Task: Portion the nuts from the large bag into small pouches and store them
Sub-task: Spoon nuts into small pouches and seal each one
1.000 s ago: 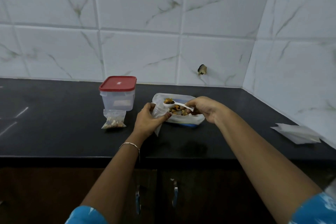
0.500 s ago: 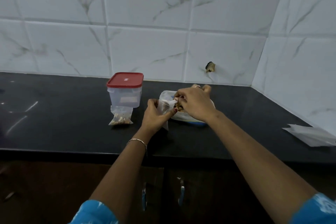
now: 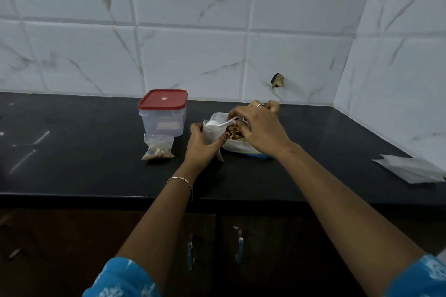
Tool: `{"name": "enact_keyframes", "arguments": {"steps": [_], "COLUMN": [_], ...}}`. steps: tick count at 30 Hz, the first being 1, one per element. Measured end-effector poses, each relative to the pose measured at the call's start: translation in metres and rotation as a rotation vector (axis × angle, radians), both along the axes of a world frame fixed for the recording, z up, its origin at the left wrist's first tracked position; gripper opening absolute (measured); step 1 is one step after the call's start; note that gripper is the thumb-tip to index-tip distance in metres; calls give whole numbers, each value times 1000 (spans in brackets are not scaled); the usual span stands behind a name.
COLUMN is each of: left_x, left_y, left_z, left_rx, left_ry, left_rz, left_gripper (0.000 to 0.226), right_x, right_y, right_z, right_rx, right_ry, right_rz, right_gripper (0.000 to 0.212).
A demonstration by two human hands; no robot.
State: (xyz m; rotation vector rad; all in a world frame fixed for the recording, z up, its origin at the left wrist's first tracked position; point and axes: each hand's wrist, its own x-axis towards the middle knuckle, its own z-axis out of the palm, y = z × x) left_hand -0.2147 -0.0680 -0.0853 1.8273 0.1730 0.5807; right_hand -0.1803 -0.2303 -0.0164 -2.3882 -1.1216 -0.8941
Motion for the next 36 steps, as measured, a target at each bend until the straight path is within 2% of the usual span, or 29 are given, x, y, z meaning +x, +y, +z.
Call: {"name": "enact_keyframes", "arguments": {"steps": [3,6,8,10,13,15,19,22,25,28,34,36], "left_x": [1,3,5,7,11,12,12,15,18,16,14,13], "left_y": [2,4,5,7,10,9,11,12,14,13,10,9], "left_z": [-2,-4,-4,-5,-4,-5,-9,-10,-11,-10,-6,-5], "left_rx": [7,43,79,96,65,34,10,22,18,13,0,2], "left_ry": [19,54,50,33,55,64,92,102,108,109,148,147], "left_rz": [12,36,68,90,47,8,-36,-16,-4,-8,-29,-32], "left_gripper": [66,56,48,45,40,33,34,35,40,41,47,47], "right_x": [4,20,32,41,52,58,63,71,82,93,104,105], "right_y": [-2,-10,-20,-31,-35,-30,-9,5,12,11,-19,-26], "right_z": [-6,-17,-24,-33,-45,-46,-43,-38,-37,-47,-29,-25], "right_rx": [114,382,460,386,249,142,-140,-303,-289,-122,57,122], "right_ry": [91,348,440,449,407,305,8,-66,19,176,514,564], "right_rz": [-25,7,-71,-208,-267,-298,-339,-370,-311,-223,-43,-22], "right_gripper": [19,20,18,14,16,19,24,16,18,27,18,17]}}
